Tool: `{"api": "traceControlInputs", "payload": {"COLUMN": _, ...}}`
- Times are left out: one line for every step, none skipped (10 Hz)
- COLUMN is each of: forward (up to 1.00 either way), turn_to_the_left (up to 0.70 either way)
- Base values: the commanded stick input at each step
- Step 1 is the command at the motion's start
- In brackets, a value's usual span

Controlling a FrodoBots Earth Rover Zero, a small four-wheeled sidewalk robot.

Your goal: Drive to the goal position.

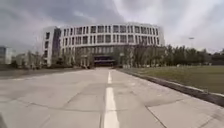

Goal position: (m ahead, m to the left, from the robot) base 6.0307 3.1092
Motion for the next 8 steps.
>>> {"api": "traceControlInputs", "payload": {"forward": 0.7, "turn_to_the_left": 0.0}}
{"api": "traceControlInputs", "payload": {"forward": 0.7, "turn_to_the_left": 0.0}}
{"api": "traceControlInputs", "payload": {"forward": 0.7, "turn_to_the_left": 0.0}}
{"api": "traceControlInputs", "payload": {"forward": 0.7, "turn_to_the_left": 0.0}}
{"api": "traceControlInputs", "payload": {"forward": 0.7, "turn_to_the_left": 0.0}}
{"api": "traceControlInputs", "payload": {"forward": 0.7, "turn_to_the_left": 0.0}}
{"api": "traceControlInputs", "payload": {"forward": 0.7, "turn_to_the_left": 0.0}}
{"api": "traceControlInputs", "payload": {"forward": 0.7, "turn_to_the_left": 0.0}}
